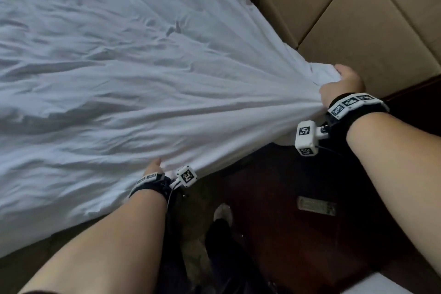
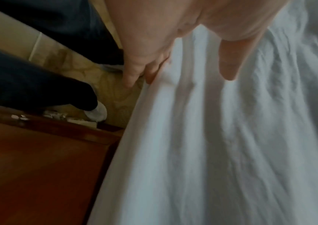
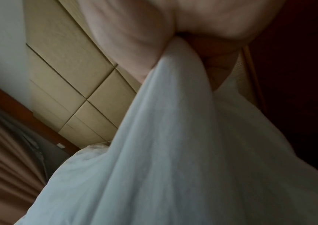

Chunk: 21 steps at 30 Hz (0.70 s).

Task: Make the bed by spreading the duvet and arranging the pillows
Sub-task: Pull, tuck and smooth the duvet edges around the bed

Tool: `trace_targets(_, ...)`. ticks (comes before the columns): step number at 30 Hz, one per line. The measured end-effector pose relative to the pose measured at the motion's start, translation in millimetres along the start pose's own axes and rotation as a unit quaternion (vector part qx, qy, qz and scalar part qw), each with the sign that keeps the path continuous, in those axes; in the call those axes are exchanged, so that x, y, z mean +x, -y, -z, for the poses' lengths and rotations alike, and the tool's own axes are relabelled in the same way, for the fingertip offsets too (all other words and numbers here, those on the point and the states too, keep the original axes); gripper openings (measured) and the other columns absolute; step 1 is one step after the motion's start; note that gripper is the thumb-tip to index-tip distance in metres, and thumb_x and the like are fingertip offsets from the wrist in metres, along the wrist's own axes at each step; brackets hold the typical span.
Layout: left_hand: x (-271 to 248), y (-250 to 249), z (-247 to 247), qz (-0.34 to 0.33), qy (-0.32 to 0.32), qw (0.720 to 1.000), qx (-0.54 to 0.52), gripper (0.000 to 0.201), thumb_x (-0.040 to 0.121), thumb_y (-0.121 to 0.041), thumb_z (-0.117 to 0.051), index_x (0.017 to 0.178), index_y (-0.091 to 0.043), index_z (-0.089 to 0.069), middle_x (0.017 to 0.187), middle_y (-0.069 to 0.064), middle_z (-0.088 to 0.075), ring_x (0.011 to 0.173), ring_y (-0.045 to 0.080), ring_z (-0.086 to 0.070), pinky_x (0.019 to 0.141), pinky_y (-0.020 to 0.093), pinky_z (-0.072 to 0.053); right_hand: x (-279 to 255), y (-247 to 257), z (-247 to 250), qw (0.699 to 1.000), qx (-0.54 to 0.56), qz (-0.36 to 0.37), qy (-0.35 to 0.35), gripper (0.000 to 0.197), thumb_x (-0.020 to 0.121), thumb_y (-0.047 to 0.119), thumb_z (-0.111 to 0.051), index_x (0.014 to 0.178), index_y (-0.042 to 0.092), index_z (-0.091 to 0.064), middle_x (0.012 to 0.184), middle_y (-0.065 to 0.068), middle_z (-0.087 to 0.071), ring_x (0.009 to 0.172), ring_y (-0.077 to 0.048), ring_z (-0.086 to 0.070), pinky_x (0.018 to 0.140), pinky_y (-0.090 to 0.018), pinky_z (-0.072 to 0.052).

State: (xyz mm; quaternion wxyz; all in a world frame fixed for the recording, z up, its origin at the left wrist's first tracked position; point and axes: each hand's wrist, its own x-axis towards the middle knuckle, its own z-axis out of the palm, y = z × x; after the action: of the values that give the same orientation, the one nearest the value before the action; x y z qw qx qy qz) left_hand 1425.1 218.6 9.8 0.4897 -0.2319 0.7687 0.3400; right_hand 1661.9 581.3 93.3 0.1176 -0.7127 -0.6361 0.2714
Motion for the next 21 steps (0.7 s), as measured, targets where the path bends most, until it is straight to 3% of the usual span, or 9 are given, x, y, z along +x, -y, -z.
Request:
trace_targets(3, 8, -16, -7, -0.004, -0.006, 0.998, -0.062, 0.041, 0.106, -0.026, -0.051, 0.142, -0.005, -0.054, 0.126, 0.022, -0.063, 0.076, 0.026, -0.058, 0.063, 0.033, -0.049, 8, 2, -1, 1.0, -0.011, 0.026, 0.01, 0.063, 0.083, 0.018, -0.052, 0.144, 0.032, -0.051, 0.145, 0.003, -0.056, 0.134, -0.024, -0.051, 0.114, -0.034, -0.039)
trace_targets(5, 12, -23, -6, -0.051, 0.032, 0.979, 0.197, 0.029, 0.095, -0.032, -0.065, 0.105, -0.006, -0.07, 0.11, 0.021, -0.065, 0.086, 0.026, -0.06, 0.073, 0.031, -0.048, 13, 7, 4, 0.999, 0.004, 0.036, -0.001, 0.06, 0.085, 0.015, -0.05, 0.143, 0.029, -0.054, 0.145, 0.002, -0.056, 0.134, -0.022, -0.051, 0.113, -0.028, -0.038)
trace_targets(6, 12, -22, -9, -0.052, 0.039, 0.939, 0.337, 0.03, 0.087, -0.037, -0.07, 0.098, -0.009, -0.071, 0.103, 0.018, -0.066, 0.092, 0.028, -0.064, 0.078, 0.032, -0.049, 12, 9, 5, 0.999, 0.013, 0.041, -0.016, 0.059, 0.085, 0.015, -0.049, 0.142, 0.03, -0.055, 0.145, 0.002, -0.056, 0.134, -0.022, -0.051, 0.112, -0.027, -0.038)
trace_targets(9, 9, -3, -15, -0.049, 0.048, 0.865, 0.496, 0.044, 0.095, -0.031, -0.064, 0.133, -0.009, -0.064, 0.135, 0.013, -0.063, 0.125, 0.03, -0.06, 0.1, 0.031, -0.046, 4, 2, -5, 0.997, 0.02, 0.054, -0.05, 0.055, 0.089, 0.015, -0.046, 0.142, 0.028, -0.056, 0.144, -0.008, -0.053, 0.134, -0.024, -0.049, 0.111, -0.023, -0.035)
trace_targets(11, 6, 9, -21, -0.067, 0.066, 0.855, 0.509, 0.04, 0.105, -0.024, -0.051, 0.137, -0.001, -0.059, 0.138, 0.016, -0.063, 0.112, 0.028, -0.064, 0.085, 0.028, -0.053, -7, -21, -22, 0.999, -0.026, 0.012, 0.03, 0.055, 0.097, 0.012, -0.045, 0.151, 0.023, -0.044, 0.147, -0.013, -0.048, 0.136, -0.027, -0.045, 0.113, -0.028, -0.029)
trace_targets(13, -4, 3, -31, -0.068, 0.074, 0.877, 0.47, 0.044, 0.107, -0.031, -0.048, 0.135, 0.002, -0.059, 0.121, 0.017, -0.069, 0.079, 0.025, -0.064, 0.06, 0.026, -0.05, -13, -41, -37, 0.991, -0.065, -0.055, 0.103, 0.055, 0.101, 0.016, -0.044, 0.155, 0.02, -0.034, 0.151, -0.015, -0.045, 0.139, -0.032, -0.042, 0.118, -0.039, -0.026)
trace_targets(15, -22, -25, -39, -0.032, 0.054, 0.937, 0.344, 0.047, 0.107, -0.041, -0.047, 0.128, 0.0, -0.058, 0.098, 0.016, -0.068, 0.059, 0.026, -0.06, 0.057, 0.028, -0.05, -12, -46, -41, 0.987, -0.064, -0.1, 0.109, 0.063, 0.099, 0.025, -0.05, 0.157, 0.019, -0.028, 0.155, -0.016, -0.041, 0.141, -0.037, -0.04, 0.118, -0.046, -0.028)
trace_targets(18, -46, -71, -53, -0.024, 0.058, 0.971, 0.232, 0.039, 0.106, -0.043, -0.048, 0.122, -0.008, -0.054, 0.097, 0.015, -0.067, 0.069, 0.028, -0.064, 0.088, 0.047, -0.053, -10, -32, -26, 0.987, -0.032, -0.111, 0.109, 0.068, 0.094, 0.021, -0.057, 0.156, 0.018, -0.031, 0.153, -0.016, -0.044, 0.14, -0.036, -0.042, 0.116, -0.042, -0.031)
trace_targets(21, -58, -109, -65, -0.066, 0.061, 0.974, 0.207, 0.048, 0.104, -0.044, -0.051, 0.131, -0.004, -0.055, 0.103, 0.013, -0.071, 0.083, 0.03, -0.069, 0.084, 0.046, -0.053, -2, -11, -10, 0.988, 0.006, -0.111, 0.112, 0.069, 0.086, 0.027, -0.061, 0.152, 0.024, -0.042, 0.148, -0.014, -0.051, 0.133, -0.033, -0.05, 0.113, -0.039, -0.036)
